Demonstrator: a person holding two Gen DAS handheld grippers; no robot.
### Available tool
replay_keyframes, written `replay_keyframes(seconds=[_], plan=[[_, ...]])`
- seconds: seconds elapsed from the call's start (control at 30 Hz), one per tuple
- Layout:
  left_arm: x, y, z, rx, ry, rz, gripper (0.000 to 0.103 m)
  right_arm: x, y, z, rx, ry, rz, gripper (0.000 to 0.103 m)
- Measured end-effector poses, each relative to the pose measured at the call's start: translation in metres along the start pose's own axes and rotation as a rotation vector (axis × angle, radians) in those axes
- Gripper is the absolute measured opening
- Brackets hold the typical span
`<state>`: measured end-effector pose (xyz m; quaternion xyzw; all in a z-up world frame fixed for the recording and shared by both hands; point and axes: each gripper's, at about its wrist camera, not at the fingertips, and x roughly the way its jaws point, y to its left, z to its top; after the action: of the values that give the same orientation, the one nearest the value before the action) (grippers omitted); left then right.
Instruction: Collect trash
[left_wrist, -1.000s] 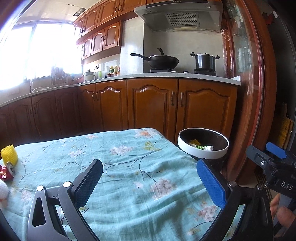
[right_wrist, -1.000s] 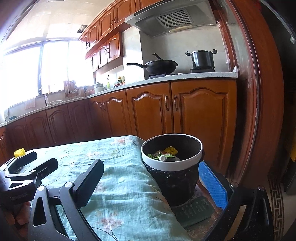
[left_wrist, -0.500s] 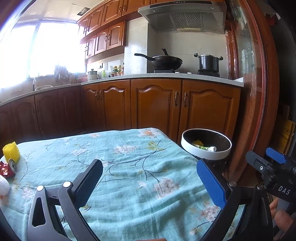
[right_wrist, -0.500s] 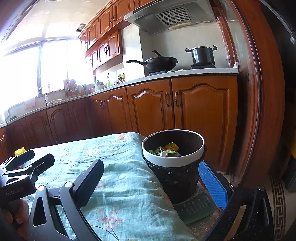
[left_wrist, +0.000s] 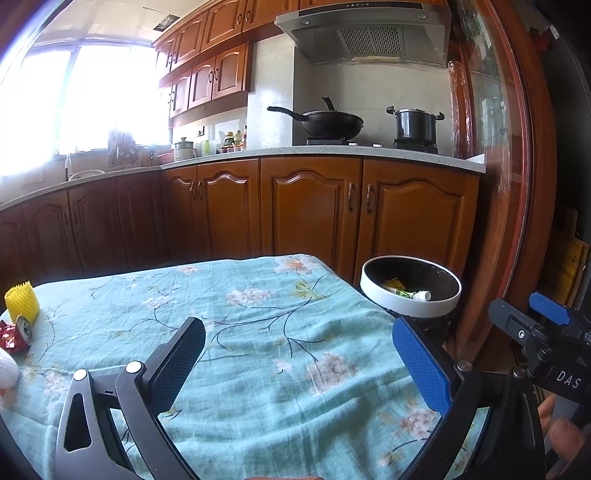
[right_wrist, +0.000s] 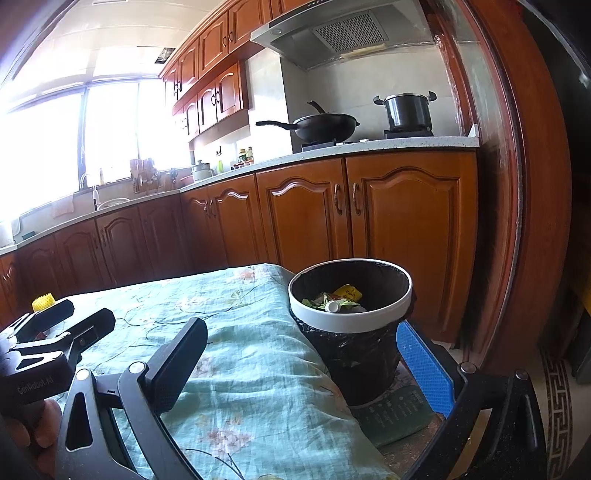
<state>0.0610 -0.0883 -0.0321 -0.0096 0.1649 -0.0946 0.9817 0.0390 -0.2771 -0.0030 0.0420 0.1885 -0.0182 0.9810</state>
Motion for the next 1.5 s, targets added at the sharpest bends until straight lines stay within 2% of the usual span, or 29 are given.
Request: replay_keyframes(seconds=[0.27,1.5], plan=[[-0.0022,-0.0005,-0.0016,0.010,-0.022,0.007,0.102,0.0003,0.0008,-0.0009,0.005,0.001,-0.001,0.103],[0.0025,0.0038,-0.0014,0.010,-0.009,-0.014,0.102,0.0014,0.0026,-0.0032,0.009,0.010,0.007,0.103]])
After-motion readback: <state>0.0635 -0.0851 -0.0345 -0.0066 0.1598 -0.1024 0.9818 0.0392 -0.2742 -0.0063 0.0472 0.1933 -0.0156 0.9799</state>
